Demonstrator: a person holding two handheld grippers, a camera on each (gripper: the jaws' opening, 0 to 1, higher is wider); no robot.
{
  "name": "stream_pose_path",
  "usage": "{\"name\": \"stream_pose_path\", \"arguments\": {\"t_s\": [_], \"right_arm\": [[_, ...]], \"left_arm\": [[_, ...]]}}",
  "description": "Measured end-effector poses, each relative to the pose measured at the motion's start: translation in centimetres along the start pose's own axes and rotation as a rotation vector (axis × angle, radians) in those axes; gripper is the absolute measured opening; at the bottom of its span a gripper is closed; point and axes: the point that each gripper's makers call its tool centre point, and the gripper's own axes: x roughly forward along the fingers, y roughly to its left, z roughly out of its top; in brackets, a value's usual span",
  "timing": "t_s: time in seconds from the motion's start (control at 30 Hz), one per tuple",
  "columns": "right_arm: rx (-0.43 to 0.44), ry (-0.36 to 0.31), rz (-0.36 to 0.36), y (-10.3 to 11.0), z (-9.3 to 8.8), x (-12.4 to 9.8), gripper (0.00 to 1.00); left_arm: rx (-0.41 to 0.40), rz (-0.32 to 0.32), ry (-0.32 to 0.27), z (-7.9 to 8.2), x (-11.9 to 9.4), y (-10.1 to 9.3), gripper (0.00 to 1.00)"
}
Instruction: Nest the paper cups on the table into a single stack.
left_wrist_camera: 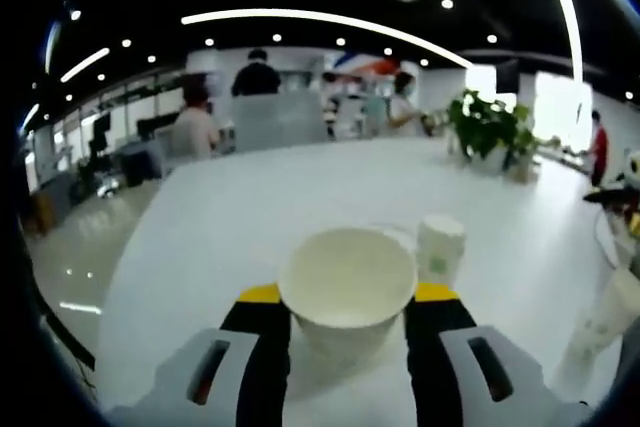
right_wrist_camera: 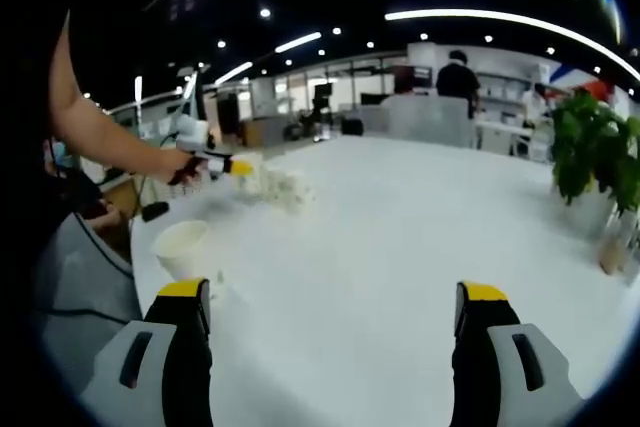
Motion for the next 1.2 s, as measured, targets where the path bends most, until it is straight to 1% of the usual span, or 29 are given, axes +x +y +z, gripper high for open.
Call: {"name": "stream_pose_path", "arguments": {"t_s": [0.1,0.23,0.33,0.67,0.9,1.2], "right_arm": [[0.005,-0.002,0.002,0.5,-0.2,0.3,1.00],[0.000,-0.003,0.004,0.7,0.0,0.4,1.00],[-0.002,-0.004,0.004,0.7,0.0,0.5,1.00],[-0.004,-0.009,0.002,0.6,0.4,0.4,1.00],[-0.005,-0.012,0.003,0.7,0.5,0.4,1.00],[-0.006,-0.017,0.004,0.7,0.8,0.1,1.00]], "left_arm": [[0.029,-0.010,0.014,0.4,0.0,0.3,0.43],[0.034,-0.018,0.007,1.4,-0.1,0.6,0.43],[0.037,-0.022,0.010,1.8,-0.1,0.7,0.43],[0.050,-0.021,-0.019,4.1,-0.3,1.4,0.43],[0.055,-0.021,-0.019,4.6,-0.3,1.4,0.43],[0.061,-0.031,-0.020,5.1,-0.2,0.6,0.43]]}}
